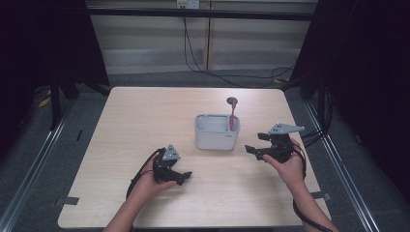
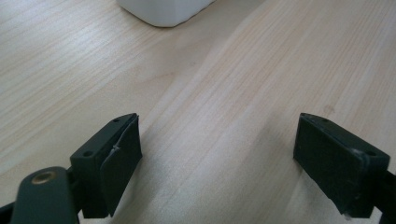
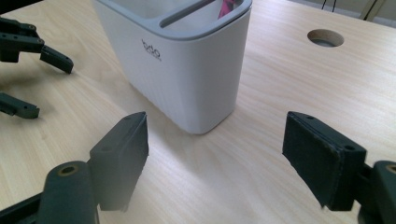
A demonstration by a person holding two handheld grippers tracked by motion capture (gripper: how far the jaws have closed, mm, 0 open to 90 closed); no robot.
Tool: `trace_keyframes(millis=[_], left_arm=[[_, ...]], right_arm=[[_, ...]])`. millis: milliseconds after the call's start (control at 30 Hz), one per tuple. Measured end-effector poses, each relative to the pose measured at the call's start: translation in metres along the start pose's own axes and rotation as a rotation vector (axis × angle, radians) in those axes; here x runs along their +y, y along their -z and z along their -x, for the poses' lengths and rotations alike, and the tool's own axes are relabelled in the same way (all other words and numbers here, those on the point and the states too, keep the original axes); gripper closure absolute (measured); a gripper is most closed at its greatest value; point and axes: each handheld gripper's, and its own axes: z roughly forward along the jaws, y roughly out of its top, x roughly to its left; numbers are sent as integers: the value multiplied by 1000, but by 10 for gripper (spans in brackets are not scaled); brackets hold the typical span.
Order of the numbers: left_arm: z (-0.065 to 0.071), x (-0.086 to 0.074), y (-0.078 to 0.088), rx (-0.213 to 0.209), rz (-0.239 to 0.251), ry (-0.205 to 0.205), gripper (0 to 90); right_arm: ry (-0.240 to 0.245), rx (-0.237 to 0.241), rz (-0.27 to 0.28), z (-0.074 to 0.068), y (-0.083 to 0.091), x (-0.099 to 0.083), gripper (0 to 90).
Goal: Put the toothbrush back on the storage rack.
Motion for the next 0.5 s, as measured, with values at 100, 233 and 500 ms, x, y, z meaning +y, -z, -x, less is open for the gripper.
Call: trace_keyframes(millis=[100, 233, 500], left_arm=[[0, 0, 0, -1, 2, 1, 147], [0, 0, 0, -1, 1, 0, 147], [0, 0, 0, -2, 3, 1, 147]], right_arm=[[-6, 0, -14, 0, -1, -2, 217], [-16, 0, -20, 1, 0, -5, 212], [-2, 4, -62, 4, 0, -16, 189]])
